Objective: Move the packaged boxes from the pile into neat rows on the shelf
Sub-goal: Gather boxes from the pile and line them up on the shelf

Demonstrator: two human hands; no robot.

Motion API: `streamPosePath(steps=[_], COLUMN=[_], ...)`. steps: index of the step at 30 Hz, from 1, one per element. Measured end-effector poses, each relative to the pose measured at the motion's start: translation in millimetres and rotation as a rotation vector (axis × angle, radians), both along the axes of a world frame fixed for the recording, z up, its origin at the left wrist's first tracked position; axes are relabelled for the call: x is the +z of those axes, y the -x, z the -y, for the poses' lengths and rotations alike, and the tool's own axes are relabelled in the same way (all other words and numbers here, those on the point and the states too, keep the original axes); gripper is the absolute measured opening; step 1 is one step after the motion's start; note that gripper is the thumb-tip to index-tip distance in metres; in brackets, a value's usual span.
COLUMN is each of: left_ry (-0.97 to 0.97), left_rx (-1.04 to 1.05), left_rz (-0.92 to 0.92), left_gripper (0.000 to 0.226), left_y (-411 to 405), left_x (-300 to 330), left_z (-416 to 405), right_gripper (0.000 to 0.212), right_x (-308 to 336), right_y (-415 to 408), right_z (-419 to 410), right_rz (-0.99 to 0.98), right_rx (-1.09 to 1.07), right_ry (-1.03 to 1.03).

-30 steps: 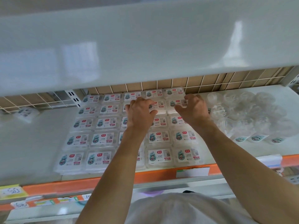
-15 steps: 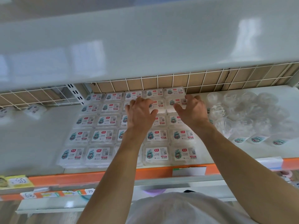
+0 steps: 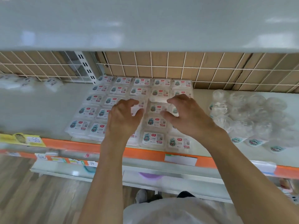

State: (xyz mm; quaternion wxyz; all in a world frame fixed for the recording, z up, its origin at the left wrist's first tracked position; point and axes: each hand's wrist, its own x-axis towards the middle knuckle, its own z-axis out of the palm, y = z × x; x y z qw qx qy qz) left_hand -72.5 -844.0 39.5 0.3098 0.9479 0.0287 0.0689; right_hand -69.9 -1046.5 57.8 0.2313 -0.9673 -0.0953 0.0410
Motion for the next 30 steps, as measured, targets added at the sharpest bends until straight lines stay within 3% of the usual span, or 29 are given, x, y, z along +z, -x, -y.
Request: streamPosePath(steps=[13,30], left_ry=[-0.011,-0.09], left_rx=[0.339,0.325], left_rz=[-0.097,-0.108], left_gripper=[0.038,0.036], left_y=[97,149], left_x=[2,-6], left_z=[-110,-374], right_gripper=[0.062,0.057], right_x=[17,-4], right_y=[33,74], right_z=[-115,-397], right_rz=[-0.039,-0.1], right_rx=[0.46,0.471], right_ry=[0.061,-0.059])
